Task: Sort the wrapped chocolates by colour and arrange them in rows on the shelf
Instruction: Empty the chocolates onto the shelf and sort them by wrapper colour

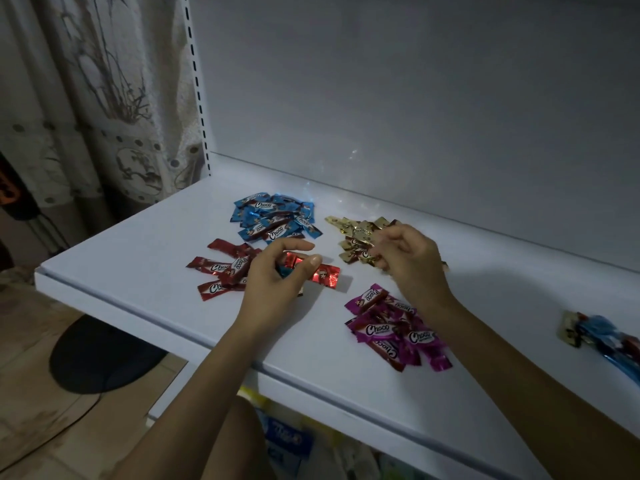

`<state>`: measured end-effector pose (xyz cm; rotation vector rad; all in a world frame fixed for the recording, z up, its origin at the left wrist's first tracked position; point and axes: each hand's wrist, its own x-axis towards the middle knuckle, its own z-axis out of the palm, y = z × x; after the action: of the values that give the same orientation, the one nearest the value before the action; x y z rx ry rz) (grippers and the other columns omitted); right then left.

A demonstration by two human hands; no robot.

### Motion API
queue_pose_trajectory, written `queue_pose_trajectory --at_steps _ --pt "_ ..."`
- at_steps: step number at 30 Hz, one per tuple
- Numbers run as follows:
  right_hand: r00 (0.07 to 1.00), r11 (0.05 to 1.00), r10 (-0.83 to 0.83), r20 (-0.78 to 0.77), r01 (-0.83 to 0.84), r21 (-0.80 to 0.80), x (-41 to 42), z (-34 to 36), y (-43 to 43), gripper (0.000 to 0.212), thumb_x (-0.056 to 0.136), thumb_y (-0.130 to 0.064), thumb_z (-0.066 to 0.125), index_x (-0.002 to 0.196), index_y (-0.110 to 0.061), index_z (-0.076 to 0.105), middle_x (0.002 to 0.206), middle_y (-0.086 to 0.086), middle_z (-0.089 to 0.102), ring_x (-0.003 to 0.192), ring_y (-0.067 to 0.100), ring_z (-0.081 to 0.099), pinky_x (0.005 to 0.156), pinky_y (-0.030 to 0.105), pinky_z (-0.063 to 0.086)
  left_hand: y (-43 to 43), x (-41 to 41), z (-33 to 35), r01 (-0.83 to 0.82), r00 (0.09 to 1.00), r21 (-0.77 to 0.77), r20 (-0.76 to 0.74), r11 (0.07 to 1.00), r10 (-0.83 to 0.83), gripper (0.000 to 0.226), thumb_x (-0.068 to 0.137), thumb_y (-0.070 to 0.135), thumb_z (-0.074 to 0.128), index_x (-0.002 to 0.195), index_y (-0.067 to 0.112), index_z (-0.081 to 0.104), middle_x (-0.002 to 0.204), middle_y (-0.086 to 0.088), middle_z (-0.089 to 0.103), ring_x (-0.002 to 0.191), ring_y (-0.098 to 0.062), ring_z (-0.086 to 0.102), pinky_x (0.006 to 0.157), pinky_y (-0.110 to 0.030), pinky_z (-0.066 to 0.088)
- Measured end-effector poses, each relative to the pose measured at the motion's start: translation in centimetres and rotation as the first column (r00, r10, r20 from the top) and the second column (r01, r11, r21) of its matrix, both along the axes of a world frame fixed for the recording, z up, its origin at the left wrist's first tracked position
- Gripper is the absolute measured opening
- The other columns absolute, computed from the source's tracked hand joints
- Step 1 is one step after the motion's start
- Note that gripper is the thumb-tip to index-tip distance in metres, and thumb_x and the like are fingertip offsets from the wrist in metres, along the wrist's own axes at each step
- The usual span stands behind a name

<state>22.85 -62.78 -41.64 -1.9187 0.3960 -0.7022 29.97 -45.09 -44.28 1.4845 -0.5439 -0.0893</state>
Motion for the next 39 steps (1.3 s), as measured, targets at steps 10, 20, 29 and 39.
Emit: queue_pose_trajectory --at_steps 10,20,29,39 --pt "0.945 0.949 0.297 -0.14 -0.308 -0.063 1.5 0.0 4.5 0.011 0.086 -0.006 0.067 0.094 -0.013 0.07 0.08 -0.003 0.068 0.07 0.005 0.065 0.066 0.024 0.056 -0.2 -0.3 -0.3 -0.117 0.991 -0.054 0.06 0.992 0.12 0.009 0.096 0.024 0.054 0.101 0.02 0.061 0.079 0.018 0.065 0.074 0.004 0.06 0.058 -0.011 0.047" --pt "0.985 0.903 0.124 -0.124 -0.164 -0.398 3.6 0.0 5.4 0.011 0.087 -0.012 0.066 0.095 -0.014 0.073 0.081 -0.001 0.071 0.068 -0.003 0.061 0.065 0.014 0.051 1.8 -0.3 0.0 -0.4 0.912 -0.182 0.023 0.899 0.41 0.013 0.098 0.01 0.052 0.091 0.015 0.061 0.079 0.007 0.061 0.071 0.003 0.056 0.065 -0.012 0.047" --pt "0.927 0.52 0.144 -0.346 -0.368 -0.77 5.0 -1.2 9.7 0.02 0.095 -0.028 0.048 0.105 -0.022 0.065 0.096 0.002 0.068 0.09 0.024 0.06 0.067 0.032 0.04 4.9 0.9 -1.2 -0.432 0.901 -0.058 0.023 0.9 0.434 0.022 0.098 0.008 0.047 0.09 0.019 0.063 0.077 0.015 0.064 0.074 -0.002 0.058 0.065 -0.015 0.048" --pt "0.938 0.878 0.342 -0.05 -0.338 -0.34 0.8 -1.3 10.0 0.022 0.09 -0.027 0.064 0.111 -0.02 0.065 0.106 -0.01 0.067 0.098 0.002 0.06 0.082 0.02 0.049 3.6 -0.2 1.3 -0.238 0.86 -0.284 -0.506 0.929 0.065 0.025 0.096 0.009 0.039 0.101 0.014 0.063 0.074 0.001 0.06 0.061 -0.009 0.053 0.045 -0.018 0.039"
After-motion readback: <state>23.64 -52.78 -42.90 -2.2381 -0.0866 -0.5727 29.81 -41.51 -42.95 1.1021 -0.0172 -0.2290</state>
